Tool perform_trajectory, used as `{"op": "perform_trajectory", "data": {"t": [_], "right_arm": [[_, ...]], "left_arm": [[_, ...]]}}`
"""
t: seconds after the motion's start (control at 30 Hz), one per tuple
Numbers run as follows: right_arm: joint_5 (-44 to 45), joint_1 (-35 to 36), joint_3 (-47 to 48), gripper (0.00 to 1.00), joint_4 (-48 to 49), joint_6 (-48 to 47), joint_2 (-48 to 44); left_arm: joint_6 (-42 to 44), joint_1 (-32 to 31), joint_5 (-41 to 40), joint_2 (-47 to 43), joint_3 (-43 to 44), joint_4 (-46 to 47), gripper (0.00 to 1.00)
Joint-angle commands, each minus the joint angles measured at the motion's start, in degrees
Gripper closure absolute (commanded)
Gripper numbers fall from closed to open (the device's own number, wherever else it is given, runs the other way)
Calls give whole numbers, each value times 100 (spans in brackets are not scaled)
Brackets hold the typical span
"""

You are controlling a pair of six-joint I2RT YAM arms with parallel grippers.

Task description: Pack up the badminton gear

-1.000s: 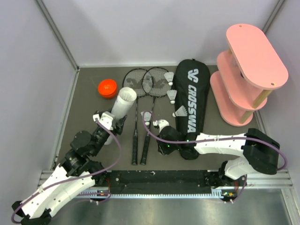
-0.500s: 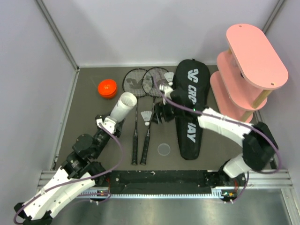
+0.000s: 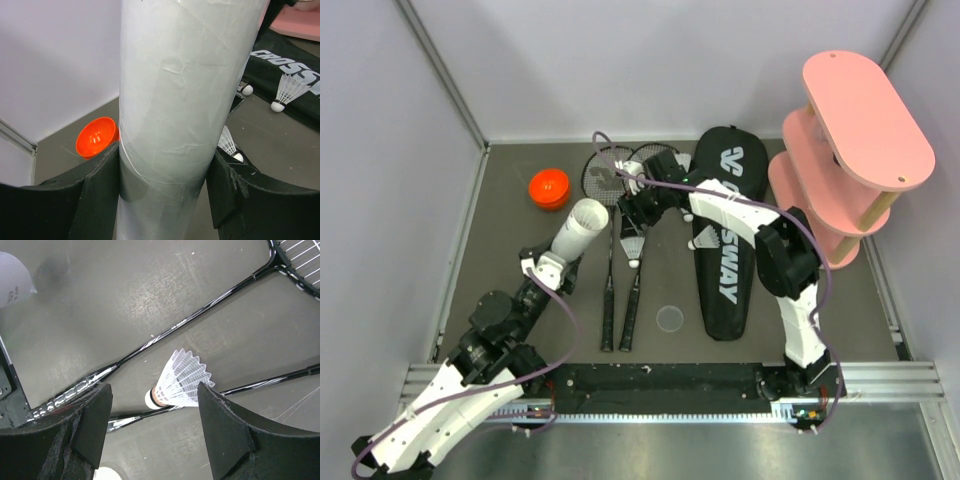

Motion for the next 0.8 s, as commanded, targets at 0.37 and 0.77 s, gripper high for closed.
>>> {"op": "perform_trajectory", "data": {"t": [0.37,0.77], "right_arm": [[-883,-181,1639,35,-1516,-1208,1230],[-1217,-163,1648,66,-1569,-1366,1397]], "left_arm": [[156,9,232,64,-4,426,100],[191,0,232,125,-31,435,100]]}}
